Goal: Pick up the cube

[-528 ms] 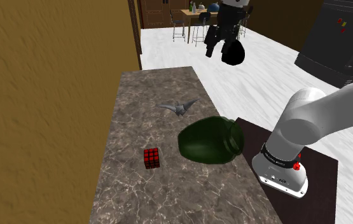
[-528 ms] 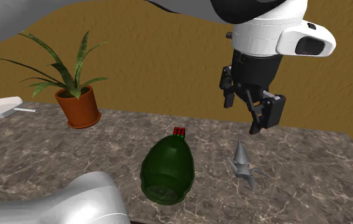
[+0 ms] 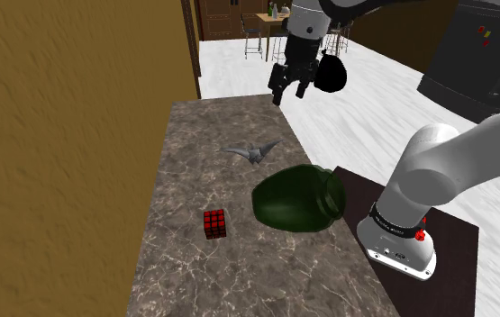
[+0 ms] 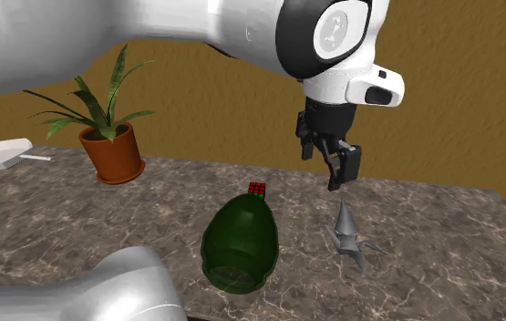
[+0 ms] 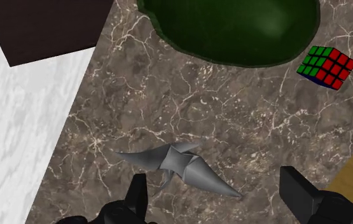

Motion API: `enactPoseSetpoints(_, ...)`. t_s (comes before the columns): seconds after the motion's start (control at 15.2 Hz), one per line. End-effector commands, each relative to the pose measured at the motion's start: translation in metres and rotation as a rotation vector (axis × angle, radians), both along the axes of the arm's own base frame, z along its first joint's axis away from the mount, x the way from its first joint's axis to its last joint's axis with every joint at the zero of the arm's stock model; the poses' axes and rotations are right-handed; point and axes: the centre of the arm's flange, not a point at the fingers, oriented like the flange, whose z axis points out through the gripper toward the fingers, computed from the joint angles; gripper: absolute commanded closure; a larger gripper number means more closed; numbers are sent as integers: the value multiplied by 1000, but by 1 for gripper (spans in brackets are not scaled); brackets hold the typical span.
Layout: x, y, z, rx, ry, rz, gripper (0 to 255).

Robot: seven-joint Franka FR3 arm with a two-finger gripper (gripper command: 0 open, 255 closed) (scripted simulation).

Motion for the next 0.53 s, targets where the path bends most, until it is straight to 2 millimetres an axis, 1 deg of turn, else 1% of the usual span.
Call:
enactPoseSetpoints(0.0,5,22,-16,-5,7,-2,0)
enactPoseSetpoints(0.46,24,94,-75,-24,34,-5,0)
